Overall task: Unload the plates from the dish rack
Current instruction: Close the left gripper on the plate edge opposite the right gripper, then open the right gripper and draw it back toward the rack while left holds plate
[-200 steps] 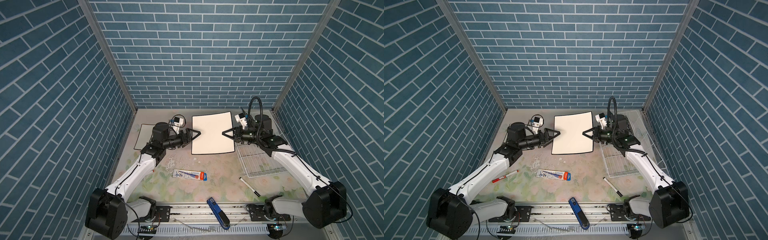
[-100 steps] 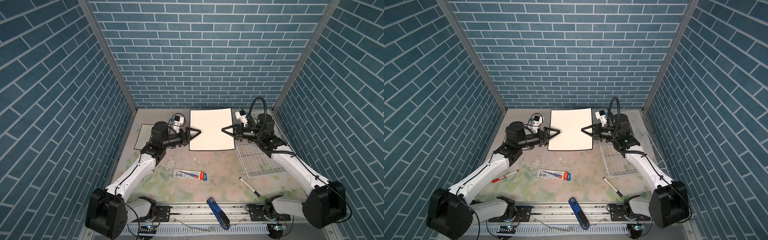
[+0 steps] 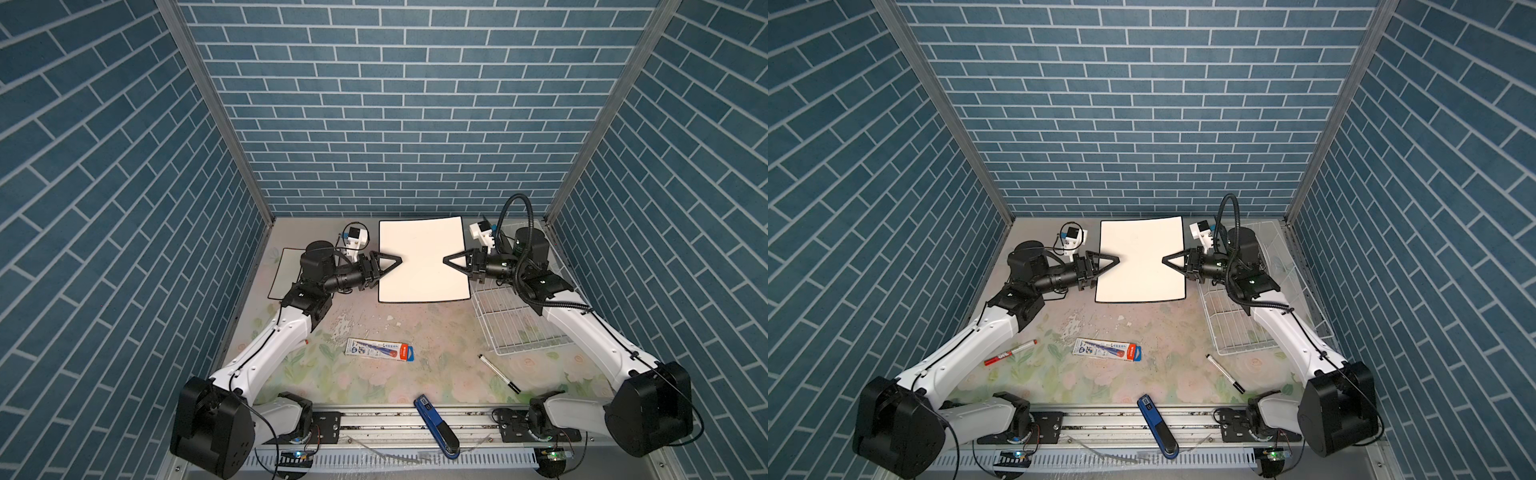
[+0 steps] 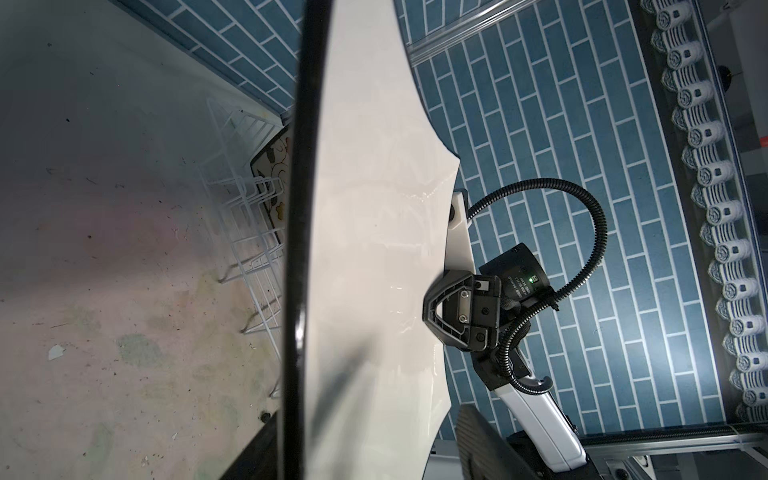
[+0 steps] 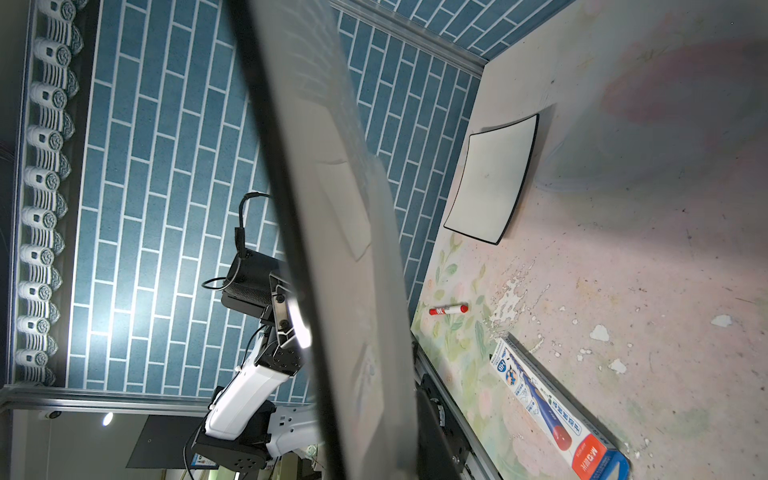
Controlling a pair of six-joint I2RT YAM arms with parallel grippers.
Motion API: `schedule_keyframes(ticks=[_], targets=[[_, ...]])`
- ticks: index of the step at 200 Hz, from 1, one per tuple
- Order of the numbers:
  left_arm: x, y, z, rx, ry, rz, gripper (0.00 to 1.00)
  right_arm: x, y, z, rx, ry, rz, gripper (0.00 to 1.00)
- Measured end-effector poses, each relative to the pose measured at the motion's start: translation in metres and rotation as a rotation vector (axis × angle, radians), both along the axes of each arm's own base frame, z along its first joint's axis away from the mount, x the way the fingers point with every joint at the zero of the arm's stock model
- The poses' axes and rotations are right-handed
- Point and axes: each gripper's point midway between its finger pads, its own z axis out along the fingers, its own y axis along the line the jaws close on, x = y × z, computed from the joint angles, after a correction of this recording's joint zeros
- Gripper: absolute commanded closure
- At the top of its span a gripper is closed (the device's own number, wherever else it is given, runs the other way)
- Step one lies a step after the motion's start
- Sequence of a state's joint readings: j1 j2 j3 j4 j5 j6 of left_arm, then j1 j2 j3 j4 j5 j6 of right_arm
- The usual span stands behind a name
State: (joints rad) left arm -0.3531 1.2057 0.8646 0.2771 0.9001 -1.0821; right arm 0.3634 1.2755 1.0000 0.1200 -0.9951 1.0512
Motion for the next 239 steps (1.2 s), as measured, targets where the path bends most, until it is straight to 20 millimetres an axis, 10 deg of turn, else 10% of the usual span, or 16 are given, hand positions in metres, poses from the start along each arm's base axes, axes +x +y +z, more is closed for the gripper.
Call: schedule_keyframes(ticks=[147,239], targets=[[0.007,-0.006,0.015,-0.069,-0.001,-0.023,0.52,0.001,-0.002,0.009,0.033,-0.004,-0.028,1.0],[0.009,-0.005,0.018,-0.091,0.018,-0.013,0.93,0.002,-0.002,0.017,0.067,-0.012,-0.028,1.0]])
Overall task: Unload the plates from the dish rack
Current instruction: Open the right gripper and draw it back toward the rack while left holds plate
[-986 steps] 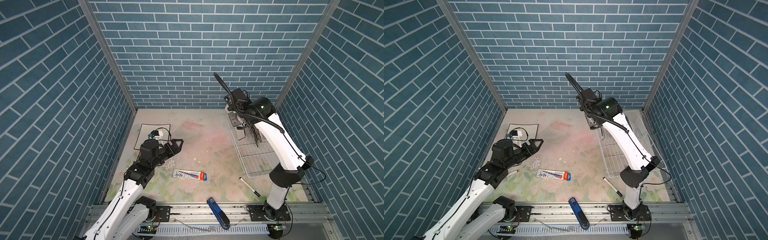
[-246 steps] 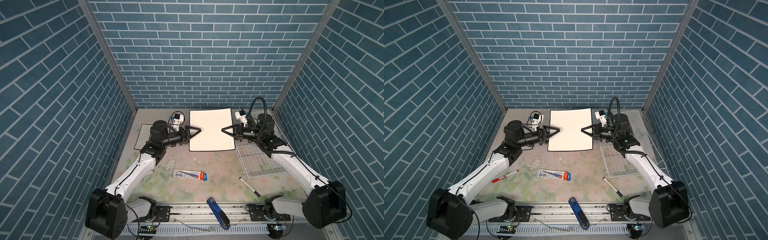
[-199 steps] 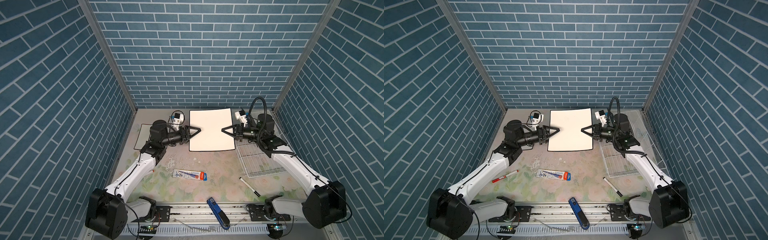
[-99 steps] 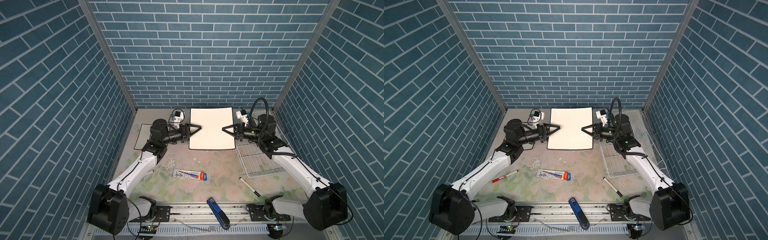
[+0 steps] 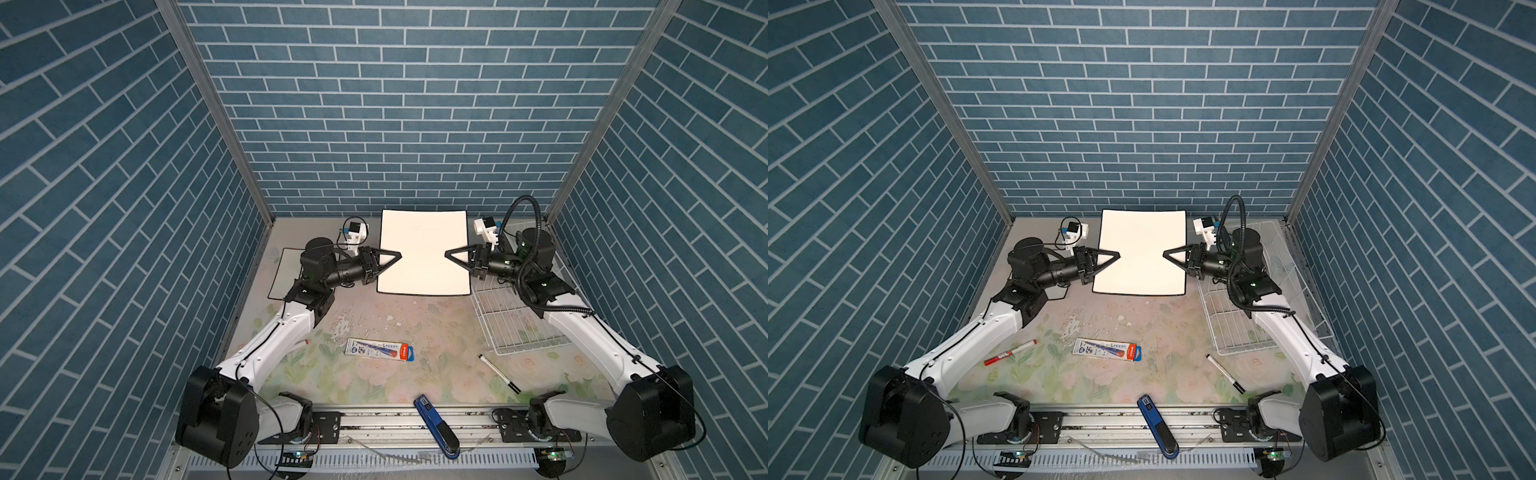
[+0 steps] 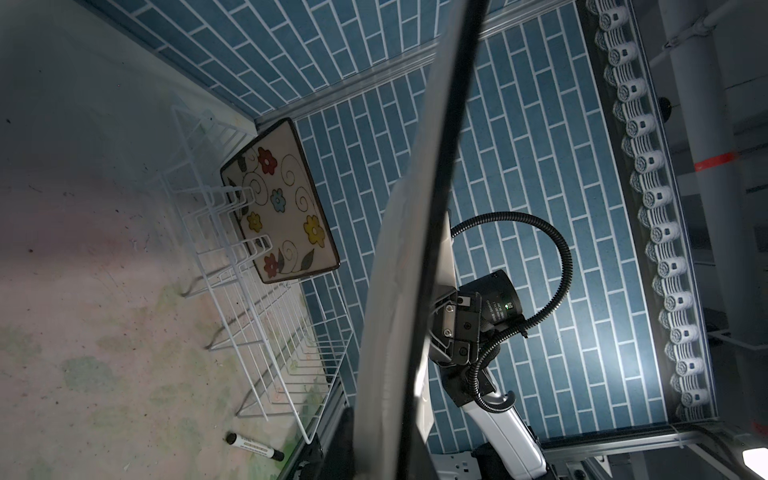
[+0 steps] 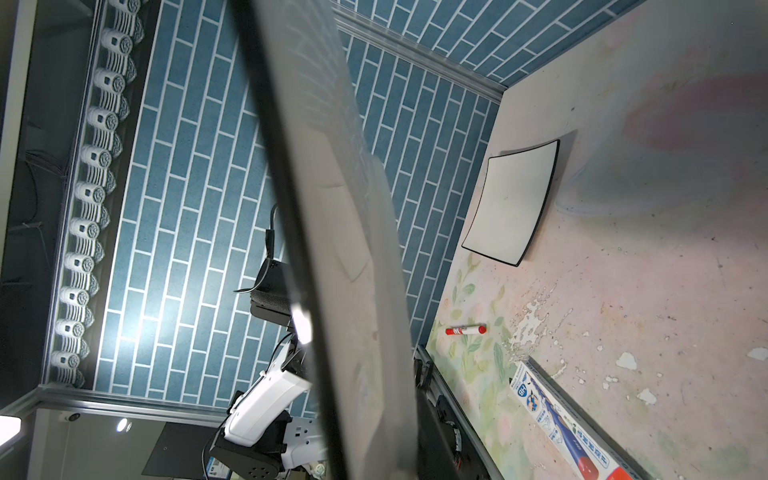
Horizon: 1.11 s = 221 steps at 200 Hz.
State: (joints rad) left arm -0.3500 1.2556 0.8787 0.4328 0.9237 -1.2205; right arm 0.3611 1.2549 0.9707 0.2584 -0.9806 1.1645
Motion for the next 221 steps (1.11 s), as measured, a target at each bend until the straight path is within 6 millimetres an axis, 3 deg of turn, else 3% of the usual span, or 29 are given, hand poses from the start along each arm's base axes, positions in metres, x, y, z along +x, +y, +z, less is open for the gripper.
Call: schedule_keyframes(ticks=[13,53,84,134,187,221], targets=[[-0.001,-0.001,0.002,-0.006,0.002,-0.005,0.96,-0.001,-0.001,0.001,0.007,0.0,0.007,0.93],[-0.001,-0.002,0.0,0.003,0.003,-0.009,1.0,-0.002,-0.001,0.004,0.013,0.001,0.007,0.48],[-0.001,-0.001,-0.004,0.014,0.019,-0.004,1.0,-0.002,-0.002,0.007,0.02,-0.004,0.005,0.27],[0.002,0.001,-0.01,0.03,0.035,0.018,1.0,-0.002,-0.009,0.011,0.014,-0.027,-0.018,0.02],[0.012,0.013,-0.011,0.041,0.042,0.088,1.0,0.008,-0.031,0.02,0.018,-0.048,-0.098,0.01],[0.023,0.038,-0.011,0.064,0.048,0.201,1.0,0.013,-0.044,0.025,0.021,-0.064,-0.145,0.01]])
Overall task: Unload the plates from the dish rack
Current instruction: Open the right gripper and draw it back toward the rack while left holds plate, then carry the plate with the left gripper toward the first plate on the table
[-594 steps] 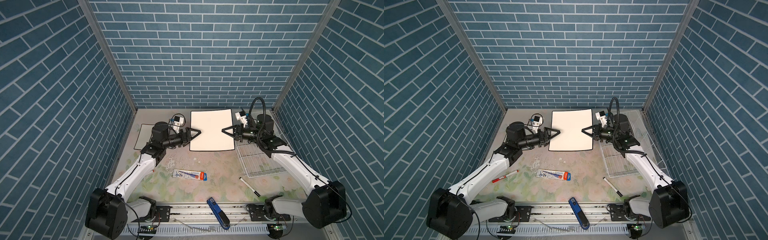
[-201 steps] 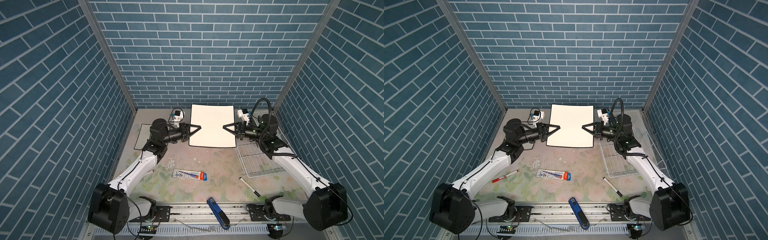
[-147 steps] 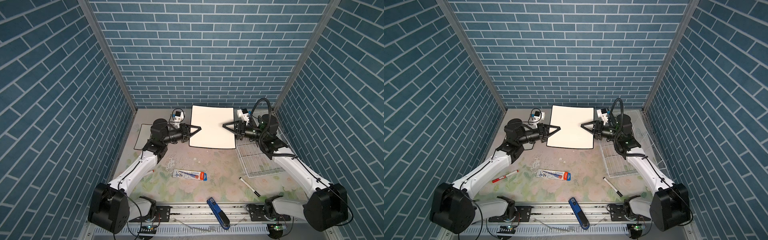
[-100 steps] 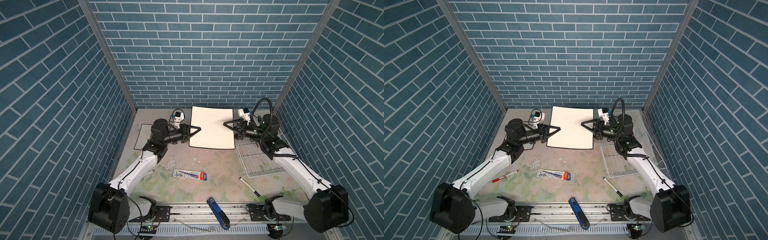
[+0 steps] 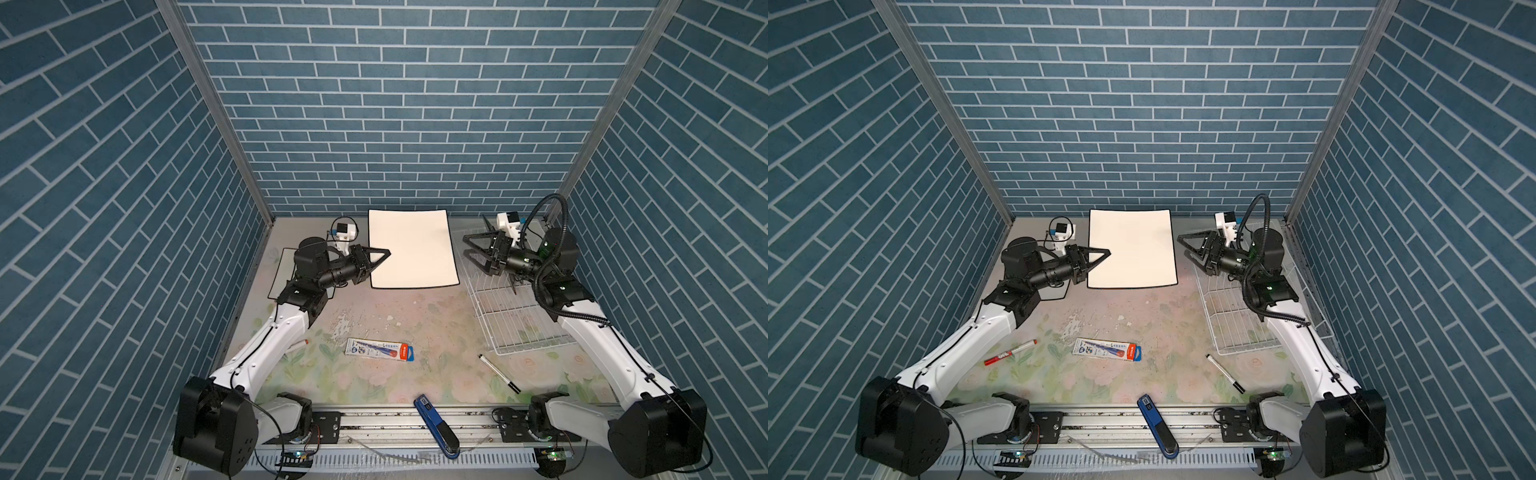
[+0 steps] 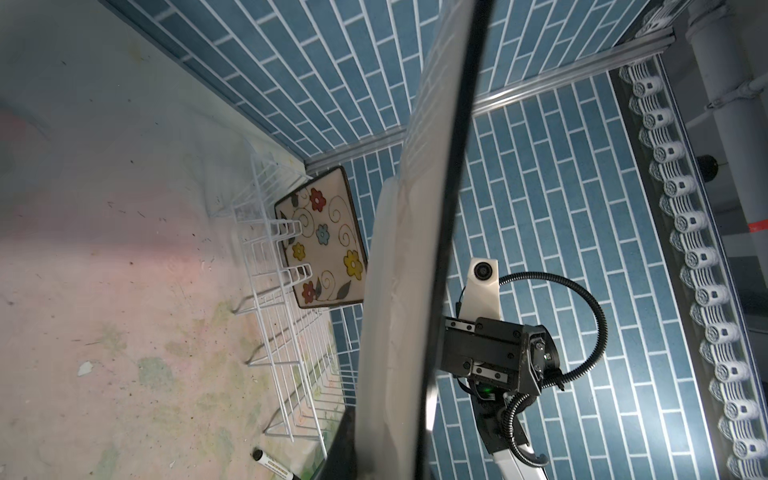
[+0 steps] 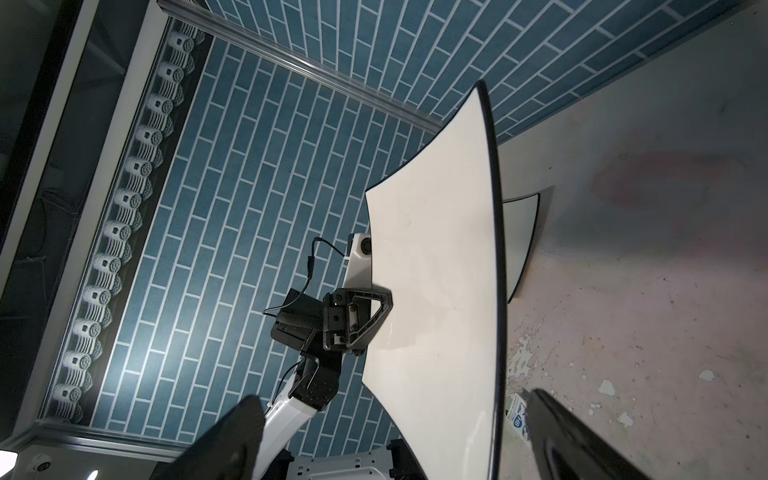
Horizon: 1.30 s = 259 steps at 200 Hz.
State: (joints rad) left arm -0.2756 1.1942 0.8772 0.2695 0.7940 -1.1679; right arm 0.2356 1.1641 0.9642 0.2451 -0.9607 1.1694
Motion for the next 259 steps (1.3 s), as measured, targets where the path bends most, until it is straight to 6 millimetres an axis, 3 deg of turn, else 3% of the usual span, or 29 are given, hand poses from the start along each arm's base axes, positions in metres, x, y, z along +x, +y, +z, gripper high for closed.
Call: schedule_keyframes(ticks=[31,87,210,259], targets=[[0.007,0.038,-0.01,0.027,0.007,0.155,1.0,0.0,-0.006,0.006,0.005,-0.021,-0.017,0.01],[0.01,0.1,-0.058,0.114,0.099,0.45,1.0,0.004,-0.014,0.004,0.005,-0.024,-0.039,0.01],[-0.017,0.21,-0.138,0.156,0.182,1.009,1.0,0.009,-0.027,0.01,0.012,-0.059,-0.056,0.01],[-0.028,0.234,-0.173,0.113,0.187,1.136,1.0,0.0,-0.028,0.021,0.018,-0.093,-0.054,0.01]])
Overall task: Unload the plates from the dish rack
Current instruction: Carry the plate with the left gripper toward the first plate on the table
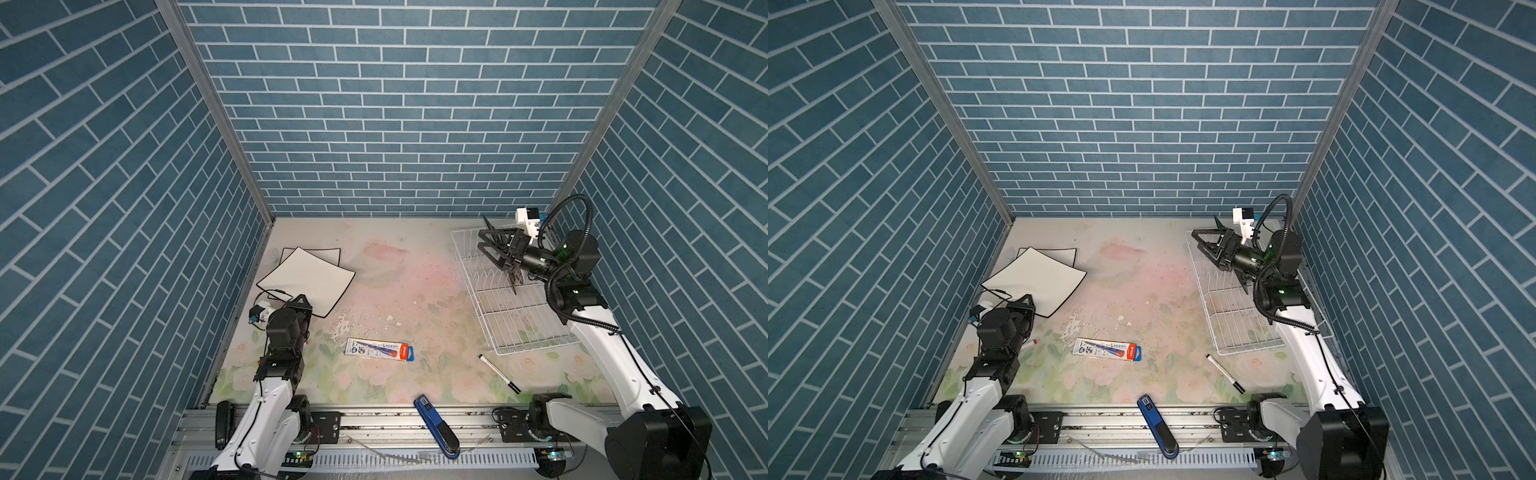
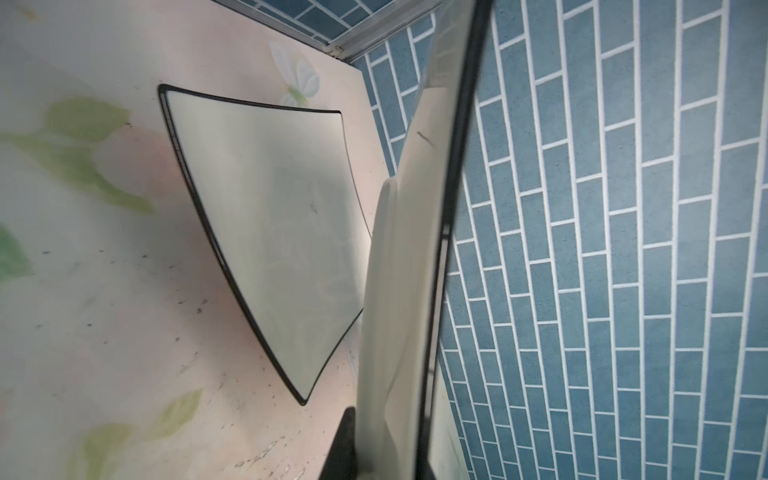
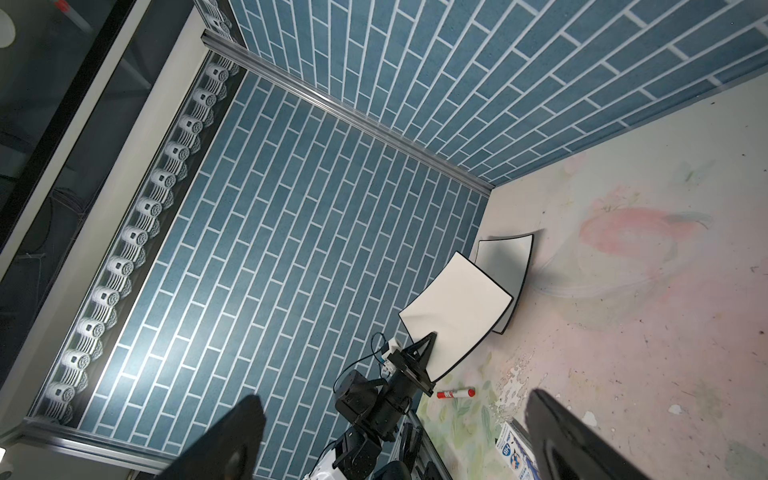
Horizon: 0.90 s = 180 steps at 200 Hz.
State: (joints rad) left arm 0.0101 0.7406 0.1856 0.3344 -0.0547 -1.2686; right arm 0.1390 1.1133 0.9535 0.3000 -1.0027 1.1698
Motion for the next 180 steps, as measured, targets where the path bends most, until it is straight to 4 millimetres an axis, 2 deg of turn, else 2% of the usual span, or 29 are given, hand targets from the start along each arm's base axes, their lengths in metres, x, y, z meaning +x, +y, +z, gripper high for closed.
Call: schedule_keyframes(ticks=[24,81,180], targets=[[-0.003,0.005,-0.006,0.008,-0.016,0.027,1.0,0.0,0.0,0.0,0.0,0.0,0.001,0.01],[-0.003,0.021,0.013,0.0,-0.152,0.128,1.0,0.001,0.0,-0.003,-0.002,0.013,0.0,0.01],[-0.013,0.047,0.0,-0.095,-0.156,0.312,1.0,0.004,0.0,-0.008,-0.006,0.036,-0.006,0.02]])
